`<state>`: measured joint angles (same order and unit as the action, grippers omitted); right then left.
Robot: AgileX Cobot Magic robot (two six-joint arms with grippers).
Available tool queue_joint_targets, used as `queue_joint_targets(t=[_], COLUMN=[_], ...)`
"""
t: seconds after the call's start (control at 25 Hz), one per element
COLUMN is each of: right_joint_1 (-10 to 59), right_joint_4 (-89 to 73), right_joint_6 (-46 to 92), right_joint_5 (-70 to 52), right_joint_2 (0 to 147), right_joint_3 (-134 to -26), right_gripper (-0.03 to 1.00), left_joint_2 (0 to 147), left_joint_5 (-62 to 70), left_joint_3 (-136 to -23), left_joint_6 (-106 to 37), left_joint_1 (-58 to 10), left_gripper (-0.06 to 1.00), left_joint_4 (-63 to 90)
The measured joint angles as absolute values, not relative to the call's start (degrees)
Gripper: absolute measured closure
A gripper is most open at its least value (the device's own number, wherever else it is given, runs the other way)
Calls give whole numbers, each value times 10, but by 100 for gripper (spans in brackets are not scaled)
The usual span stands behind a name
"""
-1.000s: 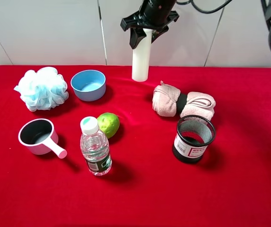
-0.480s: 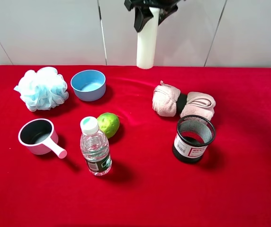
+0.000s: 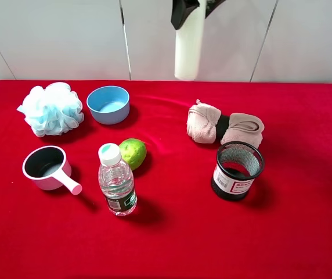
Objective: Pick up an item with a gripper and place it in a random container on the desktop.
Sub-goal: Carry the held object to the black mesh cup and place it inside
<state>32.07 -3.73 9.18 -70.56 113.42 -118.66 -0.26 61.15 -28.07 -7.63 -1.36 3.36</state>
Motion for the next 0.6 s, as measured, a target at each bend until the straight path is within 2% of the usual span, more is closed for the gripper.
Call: queue_joint_targets(t=[0.6], right_joint_1=[321], right_joint_4=[-32], right_joint_6=[59], right_joint_5=[-703], right_joint_2=[975], right_joint_3=[-1003], right_gripper=[58], left_joint_2=[-3], left_joint_5=[612], left_joint_3=[-281], left_joint_6=[-76], left_joint_1=[-14], left_gripper=[-5], left_joint_4=[34])
